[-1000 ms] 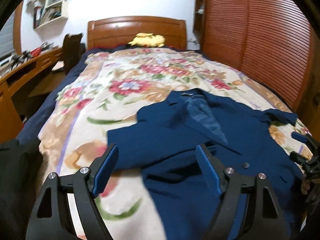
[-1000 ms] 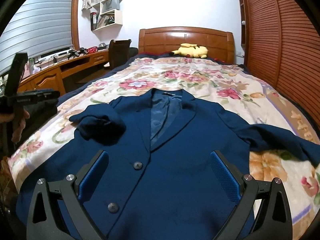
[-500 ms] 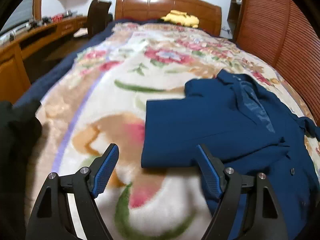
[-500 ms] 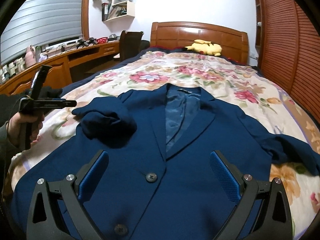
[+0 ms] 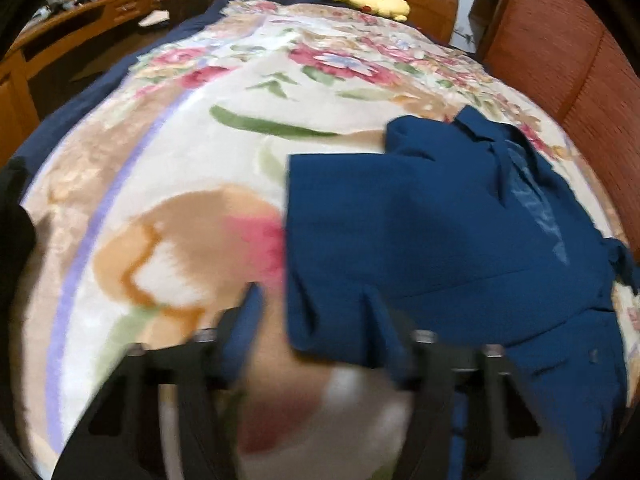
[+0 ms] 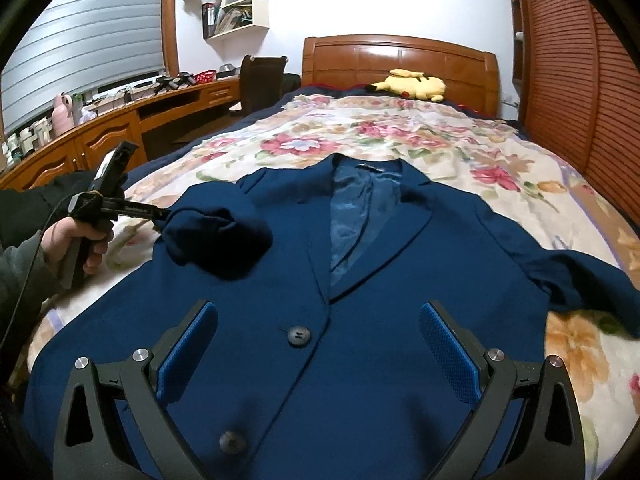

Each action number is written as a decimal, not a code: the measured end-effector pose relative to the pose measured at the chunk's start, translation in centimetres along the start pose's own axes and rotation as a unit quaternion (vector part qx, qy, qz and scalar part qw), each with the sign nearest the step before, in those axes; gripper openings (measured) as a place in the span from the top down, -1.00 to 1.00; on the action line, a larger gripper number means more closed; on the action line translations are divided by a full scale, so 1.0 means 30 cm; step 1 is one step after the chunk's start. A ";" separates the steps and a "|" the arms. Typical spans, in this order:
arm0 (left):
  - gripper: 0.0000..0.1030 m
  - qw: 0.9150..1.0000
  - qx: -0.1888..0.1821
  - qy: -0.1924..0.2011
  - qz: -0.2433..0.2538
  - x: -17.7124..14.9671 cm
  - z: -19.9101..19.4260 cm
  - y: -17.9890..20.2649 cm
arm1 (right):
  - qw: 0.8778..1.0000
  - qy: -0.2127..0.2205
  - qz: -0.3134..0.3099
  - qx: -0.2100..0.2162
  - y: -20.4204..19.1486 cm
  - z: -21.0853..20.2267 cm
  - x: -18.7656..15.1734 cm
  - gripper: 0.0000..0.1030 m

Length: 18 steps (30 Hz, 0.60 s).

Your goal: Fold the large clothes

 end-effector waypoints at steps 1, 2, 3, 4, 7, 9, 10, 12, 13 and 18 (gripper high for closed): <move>0.65 1.000 -0.007 -0.002 0.002 0.000 -0.003 0.011 | 1.000 0.001 0.002 -0.001 0.009 -0.011 -0.002 -0.96; 0.80 1.000 -0.008 -0.003 0.007 0.001 -0.012 0.029 | 1.000 0.001 0.004 -0.002 0.016 -0.021 -0.004 -0.96; 0.84 1.000 -0.005 -0.001 0.013 0.005 -0.021 0.039 | 1.000 0.001 0.005 -0.002 0.015 -0.030 -0.008 -0.96; 0.86 1.000 -0.006 0.002 0.018 0.008 -0.032 0.053 | 1.000 0.001 0.005 -0.003 0.019 -0.038 -0.009 -0.96; 0.87 0.999 -0.019 0.023 0.027 0.023 -0.093 0.108 | 1.000 0.003 0.001 -0.012 0.028 -0.059 -0.014 -0.96; 0.87 0.998 -0.020 0.044 0.046 0.036 -0.150 0.165 | 1.000 0.005 0.002 -0.016 0.028 -0.070 -0.015 -0.96; 0.87 0.997 -0.025 0.052 0.055 0.041 -0.175 0.196 | 1.000 0.006 0.003 -0.017 0.029 -0.075 -0.015 -0.96; 0.87 0.994 -0.046 0.071 0.069 0.049 -0.233 0.277 | 1.000 0.008 0.005 -0.019 0.034 -0.081 -0.017 -0.96; 0.87 0.993 -0.056 0.078 0.075 0.052 -0.255 0.310 | 1.000 0.009 0.007 -0.020 0.036 -0.084 -0.018 -0.96; 0.87 0.984 -0.088 0.100 0.121 0.062 -0.331 0.505 | 0.999 0.010 0.024 -0.025 0.068 -0.098 -0.034 -0.96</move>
Point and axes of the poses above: each gripper's, at about its wrist camera, not at the fingertips, and z roughly the way its jaws point, y to its right, x to its top, the point moved 7 cm from there along z, roughly the way its jaws point, and after that the axes turned 11 degrees about -x, right-handed, at the moved point
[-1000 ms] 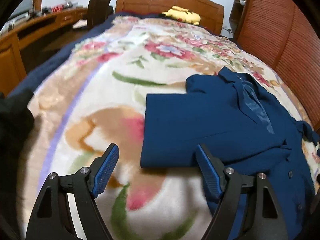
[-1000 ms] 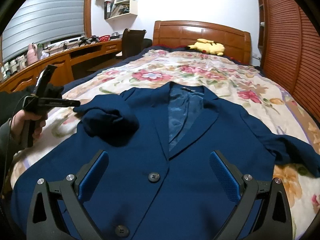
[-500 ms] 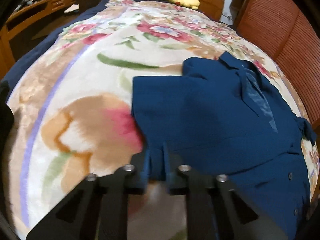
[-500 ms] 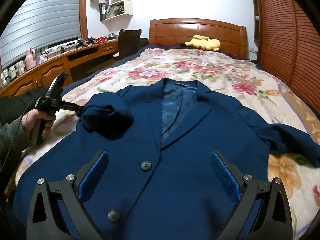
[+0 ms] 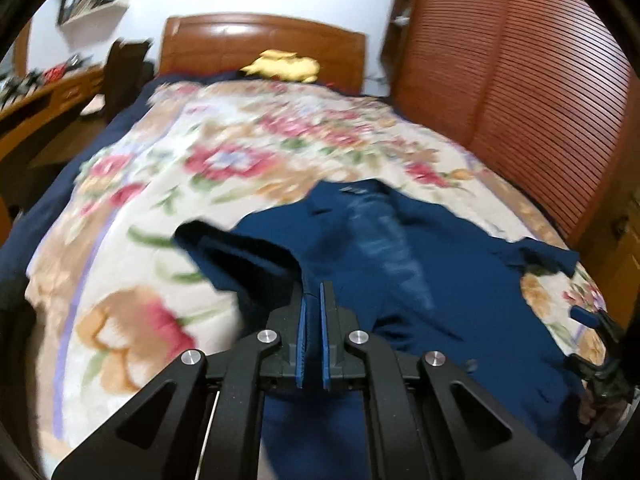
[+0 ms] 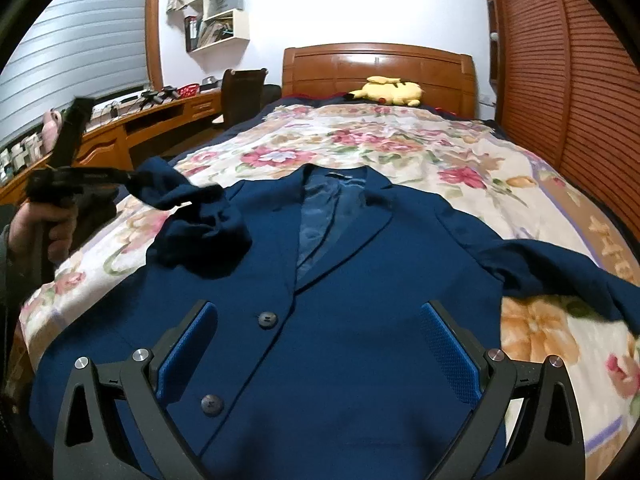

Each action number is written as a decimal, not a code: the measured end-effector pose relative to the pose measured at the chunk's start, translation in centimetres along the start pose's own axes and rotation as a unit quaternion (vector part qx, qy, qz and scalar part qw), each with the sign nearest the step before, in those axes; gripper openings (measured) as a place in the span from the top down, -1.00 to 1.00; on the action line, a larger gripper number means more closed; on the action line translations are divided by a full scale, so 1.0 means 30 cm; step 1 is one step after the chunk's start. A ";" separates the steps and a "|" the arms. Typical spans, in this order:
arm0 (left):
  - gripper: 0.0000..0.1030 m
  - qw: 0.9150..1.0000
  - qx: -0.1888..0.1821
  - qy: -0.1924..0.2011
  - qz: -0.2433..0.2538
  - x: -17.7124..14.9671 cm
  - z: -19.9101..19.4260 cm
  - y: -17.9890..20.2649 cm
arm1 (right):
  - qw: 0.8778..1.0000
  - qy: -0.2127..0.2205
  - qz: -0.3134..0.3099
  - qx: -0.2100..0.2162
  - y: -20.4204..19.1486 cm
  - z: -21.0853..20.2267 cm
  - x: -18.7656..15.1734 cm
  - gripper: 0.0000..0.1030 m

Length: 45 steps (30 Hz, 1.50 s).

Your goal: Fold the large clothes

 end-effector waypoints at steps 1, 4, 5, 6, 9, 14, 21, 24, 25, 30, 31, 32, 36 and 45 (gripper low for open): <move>0.87 1.000 -0.007 0.002 0.010 0.011 -0.003 0.035 | 1.000 0.000 0.002 -0.002 0.005 -0.002 -0.002 -0.96; 0.87 0.999 -0.030 0.008 0.044 0.048 -0.006 0.162 | 1.000 -0.001 0.005 -0.014 0.029 -0.010 -0.009 -0.96; 0.87 0.998 -0.037 0.010 0.053 0.059 -0.004 0.195 | 1.000 -0.001 0.008 -0.017 0.036 -0.013 -0.009 -0.96; 0.87 0.997 -0.047 0.011 0.063 0.072 -0.004 0.240 | 1.000 -0.001 0.010 -0.019 0.043 -0.015 -0.009 -0.96; 0.87 0.994 -0.063 0.015 0.089 0.103 0.010 0.335 | 0.999 -0.002 0.010 -0.034 0.055 -0.018 -0.009 -0.96; 0.87 0.987 -0.095 0.011 0.126 0.135 0.052 0.481 | 0.999 -0.004 0.014 -0.050 0.073 -0.030 -0.014 -0.96; 0.81 0.985 -0.082 -0.001 0.155 0.090 0.119 0.567 | 0.998 -0.006 0.025 -0.065 0.089 -0.044 -0.034 -0.96; 0.23 0.986 -0.074 -0.010 0.151 0.053 0.144 0.560 | 0.997 -0.006 0.028 -0.065 0.090 -0.048 -0.034 -0.96; -0.01 0.986 -0.075 -0.009 0.150 0.045 0.148 0.559 | 0.997 -0.007 0.029 -0.066 0.087 -0.048 -0.035 -0.96; -0.57 0.989 -0.068 0.006 0.131 -0.003 0.134 0.506 | 0.997 -0.011 0.027 -0.072 0.090 -0.043 -0.039 -0.96; -0.57 0.990 -0.068 0.006 0.124 -0.011 0.136 0.498 | 0.997 -0.012 0.026 -0.073 0.085 -0.040 -0.039 -0.96; -0.57 0.991 -0.067 0.007 0.116 -0.022 0.135 0.481 | 0.997 -0.013 0.026 -0.074 0.086 -0.036 -0.037 -0.96; -0.57 0.994 -0.051 0.016 0.093 -0.062 0.119 0.401 | 0.997 -0.020 0.021 -0.070 0.077 -0.012 -0.024 -0.96; -0.57 0.996 -0.026 0.025 0.078 -0.077 0.065 0.266 | 1.000 -0.026 -0.006 -0.015 -0.034 0.055 0.012 -0.76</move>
Point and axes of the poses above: each gripper's, at about its wrist camera, not at the fingertips, and z roughly the way its jaws point, y to its right, x to its top, the point moved 7 cm from there along z, roughly the way its jaws point, and after that the axes turned 11 degrees about -x, right-handed, at the moved point
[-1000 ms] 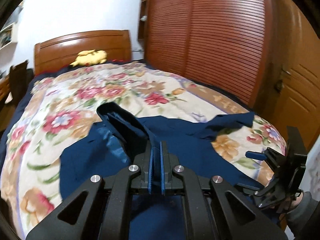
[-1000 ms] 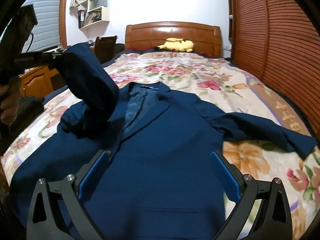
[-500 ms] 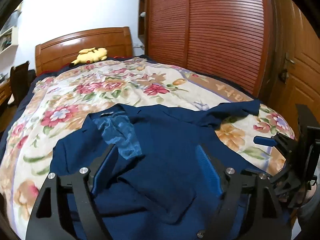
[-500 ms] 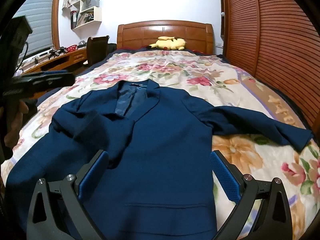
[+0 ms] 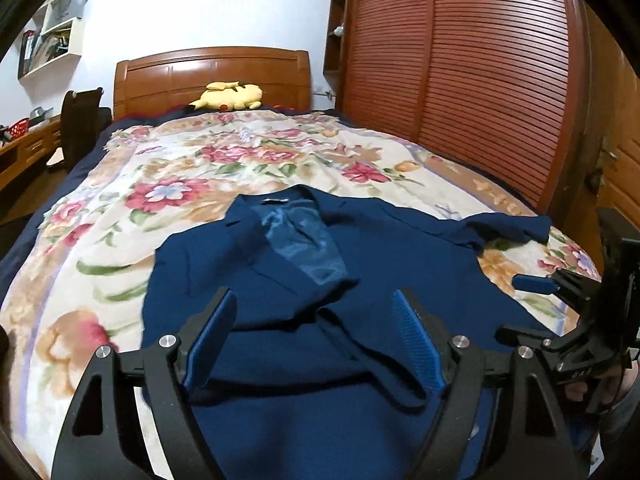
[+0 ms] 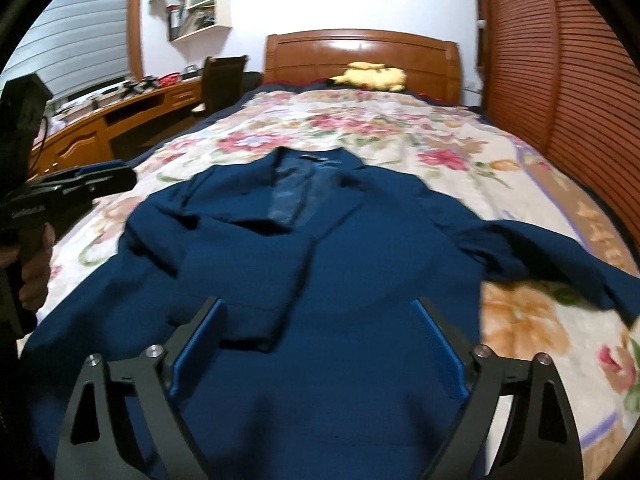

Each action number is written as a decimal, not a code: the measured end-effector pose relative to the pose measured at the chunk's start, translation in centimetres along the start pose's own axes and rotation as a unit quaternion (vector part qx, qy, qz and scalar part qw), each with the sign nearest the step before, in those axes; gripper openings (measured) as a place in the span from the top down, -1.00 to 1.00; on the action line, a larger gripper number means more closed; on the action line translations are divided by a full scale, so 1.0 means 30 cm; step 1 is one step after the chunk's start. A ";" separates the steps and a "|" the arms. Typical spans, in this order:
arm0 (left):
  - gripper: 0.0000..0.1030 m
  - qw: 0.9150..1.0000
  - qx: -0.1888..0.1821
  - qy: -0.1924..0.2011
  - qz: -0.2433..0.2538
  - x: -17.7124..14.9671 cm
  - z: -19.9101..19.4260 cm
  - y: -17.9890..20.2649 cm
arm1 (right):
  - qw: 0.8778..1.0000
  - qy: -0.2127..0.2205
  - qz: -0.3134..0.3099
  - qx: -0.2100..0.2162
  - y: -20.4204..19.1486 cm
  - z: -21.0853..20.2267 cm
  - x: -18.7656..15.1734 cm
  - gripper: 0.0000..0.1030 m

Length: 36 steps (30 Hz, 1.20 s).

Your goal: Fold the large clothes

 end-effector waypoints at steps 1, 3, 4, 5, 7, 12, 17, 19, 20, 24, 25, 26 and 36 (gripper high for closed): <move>-0.57 1.000 0.003 -0.001 -0.001 -0.003 -0.004 -0.012 | 1.000 -0.001 -0.005 0.008 -0.016 0.008 0.003 -0.72; -0.57 1.000 0.014 -0.002 -0.002 -0.013 -0.017 -0.048 | 0.999 -0.002 -0.020 0.025 -0.060 0.024 0.012 -0.64; -0.57 1.000 0.021 -0.003 -0.004 -0.018 -0.021 -0.070 | 0.999 -0.003 -0.027 0.032 -0.084 0.031 0.017 -0.62; -0.57 1.000 0.024 -0.003 -0.006 -0.024 -0.026 -0.083 | 0.999 -0.004 -0.034 0.040 -0.108 0.038 0.021 -0.60; -0.57 0.999 0.029 -0.002 -0.014 -0.037 -0.038 -0.125 | 0.997 -0.006 -0.048 0.055 -0.153 0.051 0.027 -0.57; -0.57 0.999 0.037 0.003 -0.033 -0.053 -0.058 -0.202 | 0.993 -0.020 -0.074 0.086 -0.236 0.101 0.028 -0.54; -0.57 0.998 0.045 0.004 -0.041 -0.066 -0.073 -0.247 | 0.991 -0.035 -0.091 0.094 -0.262 0.160 0.028 -0.46; -0.57 0.998 0.046 0.004 -0.045 -0.071 -0.076 -0.259 | 0.990 -0.041 -0.098 0.091 -0.271 0.187 0.028 -0.30; -0.57 0.998 0.047 0.003 -0.046 -0.072 -0.077 -0.262 | 0.990 -0.046 -0.101 0.088 -0.271 0.200 0.025 -0.13; -0.57 0.998 0.050 0.002 -0.046 -0.079 -0.077 -0.271 | 0.988 -0.071 -0.109 0.079 -0.250 0.236 0.004 0.72; -0.57 0.998 0.050 0.002 -0.046 -0.080 -0.076 -0.273 | 0.989 -0.066 -0.106 0.081 -0.242 0.229 0.011 0.87; -0.57 0.998 0.050 0.002 -0.047 -0.080 -0.074 -0.274 | 0.990 -0.058 -0.103 0.079 -0.245 0.223 0.030 0.91; -0.57 0.998 0.043 -0.001 -0.044 -0.085 -0.058 -0.252 | 1.000 0.019 -0.016 0.019 -0.009 0.086 0.105 0.96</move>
Point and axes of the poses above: each gripper's, at about its wrist camera, not at the fingertips, and z roughly the way its jaws point, y to its right, x to its top, the point moved 7 cm from there along z, roughly the way its jaws point, and after that the axes turned 11 degrees about -x, right-handed, at the moved point
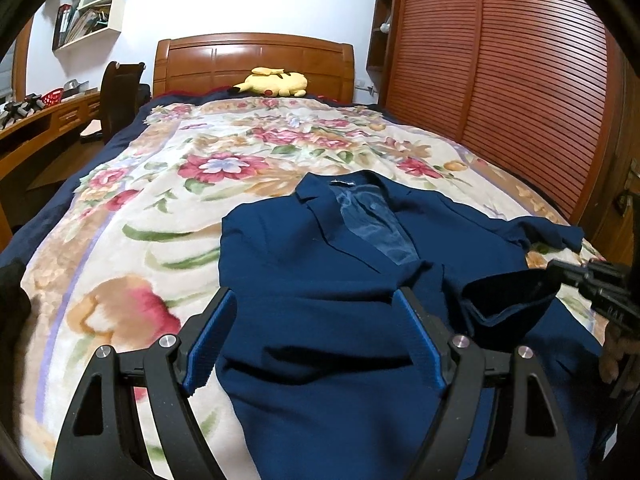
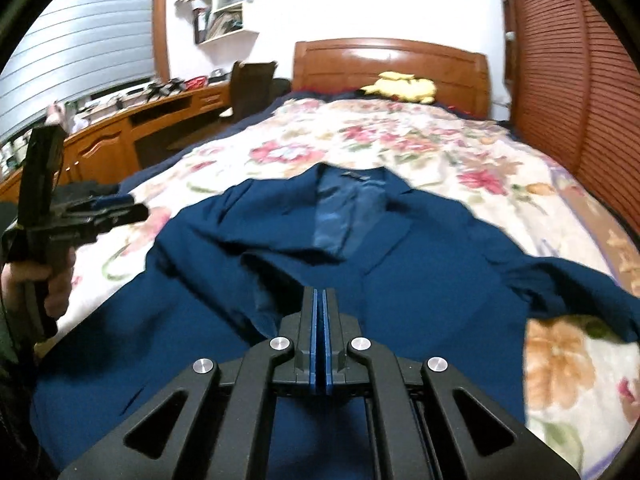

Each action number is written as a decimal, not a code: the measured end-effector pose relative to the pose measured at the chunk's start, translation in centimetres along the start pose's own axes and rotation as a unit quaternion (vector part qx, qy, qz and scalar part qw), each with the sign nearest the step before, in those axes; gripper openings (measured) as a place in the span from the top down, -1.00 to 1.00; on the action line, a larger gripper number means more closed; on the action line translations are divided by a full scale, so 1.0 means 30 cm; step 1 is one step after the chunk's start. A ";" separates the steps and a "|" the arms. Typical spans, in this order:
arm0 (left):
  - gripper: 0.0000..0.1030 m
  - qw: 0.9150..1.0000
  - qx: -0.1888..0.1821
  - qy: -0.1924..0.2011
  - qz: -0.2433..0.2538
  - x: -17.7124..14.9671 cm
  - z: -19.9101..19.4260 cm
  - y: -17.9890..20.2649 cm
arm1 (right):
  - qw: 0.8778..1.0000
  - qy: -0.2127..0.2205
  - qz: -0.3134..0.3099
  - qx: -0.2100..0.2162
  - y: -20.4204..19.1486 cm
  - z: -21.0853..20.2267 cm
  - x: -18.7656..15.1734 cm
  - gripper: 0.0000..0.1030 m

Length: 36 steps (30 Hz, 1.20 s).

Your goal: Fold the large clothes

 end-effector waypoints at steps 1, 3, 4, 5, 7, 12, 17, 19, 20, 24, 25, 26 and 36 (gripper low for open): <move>-0.57 1.000 0.000 0.000 0.000 -0.001 0.000 0.000 | 1.000 0.003 0.001 -0.007 0.011 -0.004 0.003 0.96; -0.57 1.000 0.000 0.000 0.002 0.000 0.000 0.002 | 1.000 0.014 0.006 -0.019 0.024 -0.033 0.009 0.96; -0.57 1.000 0.001 0.000 0.003 0.000 0.000 0.005 | 0.999 0.020 0.009 -0.024 0.038 -0.047 0.012 0.96; -0.57 1.000 0.002 0.001 0.005 0.000 0.000 0.009 | 0.999 0.025 0.013 -0.030 0.052 -0.059 0.012 0.96; -0.57 1.000 0.003 0.000 0.009 -0.001 0.001 0.015 | 0.998 0.030 0.015 -0.053 0.081 -0.078 -0.006 0.96; -0.57 1.000 0.001 -0.003 0.007 -0.007 0.001 0.018 | 0.993 0.012 0.049 -0.109 0.176 -0.173 -0.118 0.96; -0.57 1.000 0.000 -0.003 0.007 -0.008 0.001 0.017 | 0.988 -0.044 0.063 -0.134 0.206 -0.215 -0.270 1.00; -0.57 1.000 0.000 -0.003 0.006 -0.009 0.001 0.017 | 0.988 -0.058 0.062 -0.128 0.201 -0.224 -0.306 1.00; -0.57 1.000 0.001 -0.003 0.006 -0.009 0.001 0.017 | 0.988 -0.062 0.057 -0.129 0.198 -0.233 -0.316 1.00; -0.57 1.000 0.004 -0.005 0.004 -0.014 0.003 0.009 | 0.990 -0.048 0.060 -0.117 0.204 -0.264 -0.284 1.00; -0.57 1.000 0.005 -0.006 0.005 -0.017 0.005 0.003 | 0.990 -0.044 0.061 -0.116 0.204 -0.272 -0.274 1.00; -0.57 1.000 0.005 -0.006 0.005 -0.017 0.004 0.003 | 0.991 -0.041 0.059 -0.114 0.209 -0.269 -0.262 0.96; -0.57 1.000 0.027 -0.012 0.001 -0.031 -0.004 -0.077 | 0.998 -0.019 -0.009 -0.054 0.093 -0.065 -0.078 0.05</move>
Point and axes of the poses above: each gripper's, at about its wrist camera, not at the fingertips, and z roughly the way its jaws point, y to its right, x to its top, the point moved 7 cm from there along z, roughly the way its jaws point, and after that the axes turned 11 degrees about -x, right-handed, at the moved point
